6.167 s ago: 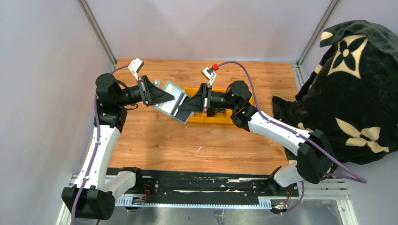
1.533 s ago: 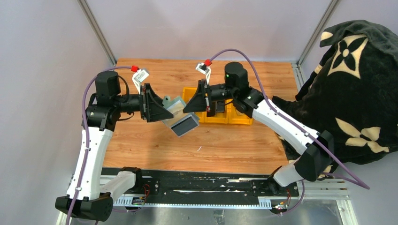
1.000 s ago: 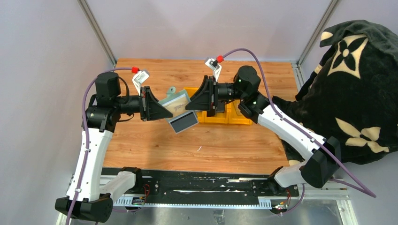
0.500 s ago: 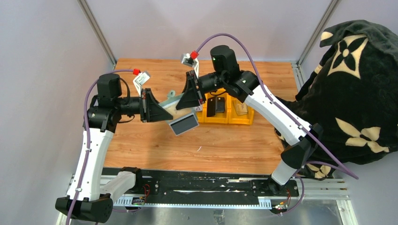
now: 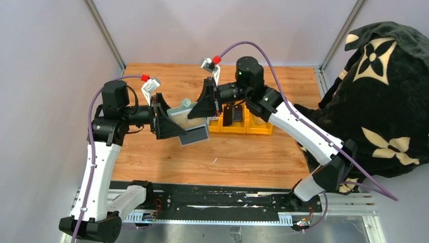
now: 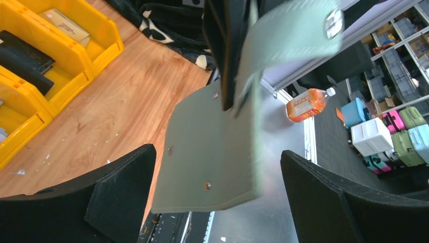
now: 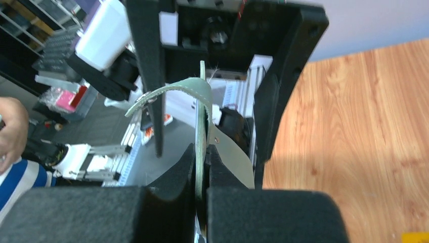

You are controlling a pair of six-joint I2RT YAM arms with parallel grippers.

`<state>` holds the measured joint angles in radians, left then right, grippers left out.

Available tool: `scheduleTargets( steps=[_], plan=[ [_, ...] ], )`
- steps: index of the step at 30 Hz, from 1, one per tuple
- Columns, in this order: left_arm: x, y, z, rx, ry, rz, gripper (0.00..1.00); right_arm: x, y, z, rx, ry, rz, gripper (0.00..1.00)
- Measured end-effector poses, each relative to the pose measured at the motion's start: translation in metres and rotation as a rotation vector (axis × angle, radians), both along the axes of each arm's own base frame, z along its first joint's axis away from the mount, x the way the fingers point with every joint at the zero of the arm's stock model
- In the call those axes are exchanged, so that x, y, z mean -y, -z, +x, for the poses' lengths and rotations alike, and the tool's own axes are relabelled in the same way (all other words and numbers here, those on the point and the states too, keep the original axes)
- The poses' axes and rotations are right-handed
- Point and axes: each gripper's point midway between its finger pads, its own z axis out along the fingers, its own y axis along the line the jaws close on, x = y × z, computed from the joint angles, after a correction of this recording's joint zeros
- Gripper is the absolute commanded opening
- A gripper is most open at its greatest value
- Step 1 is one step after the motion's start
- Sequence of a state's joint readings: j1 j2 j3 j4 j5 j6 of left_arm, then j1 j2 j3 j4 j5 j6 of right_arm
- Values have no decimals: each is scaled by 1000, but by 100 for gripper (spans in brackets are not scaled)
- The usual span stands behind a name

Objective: Take the credit cards out of the card holder
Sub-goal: Remove the credit card from the card holder.

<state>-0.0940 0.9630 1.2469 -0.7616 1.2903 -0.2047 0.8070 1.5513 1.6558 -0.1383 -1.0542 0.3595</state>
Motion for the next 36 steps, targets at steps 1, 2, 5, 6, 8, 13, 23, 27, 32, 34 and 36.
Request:
scheduleTargets(
  steps=[1,2,5,6,8,13,23,27,32,34,36],
  plan=[
    [0,-1,-1,8,1,0,99,0,-9,-1,-5,7,36,0],
    [0,-1,-1,12,1,0,98,0,-14,-2,-9,11,57,0],
    [0,-2,-4,27,3,0,95,2,-34,-3,-21,35,139,0],
    [0,-2,-4,29,4,0,91,2,-39,-3,-28,49,164,0],
    [0,-2,-6,31,7,-2,81,3,-45,-2,-42,80,207,0],
    [0,-1,-7,17,14,-7,46,8,-46,5,-64,178,279,0],
    [-2,9,3,-32,-38,21,0,10,-31,14,28,298,255,39],
    [-4,23,16,-72,-75,65,0,12,-25,17,145,299,151,40],
    [-6,37,23,-118,-99,108,0,15,-20,22,281,273,28,42],
    [-7,39,24,-128,-107,121,0,14,-12,22,320,248,-27,45],
    [-8,38,24,-126,-110,125,0,11,-3,20,351,222,-72,52]
  ],
)
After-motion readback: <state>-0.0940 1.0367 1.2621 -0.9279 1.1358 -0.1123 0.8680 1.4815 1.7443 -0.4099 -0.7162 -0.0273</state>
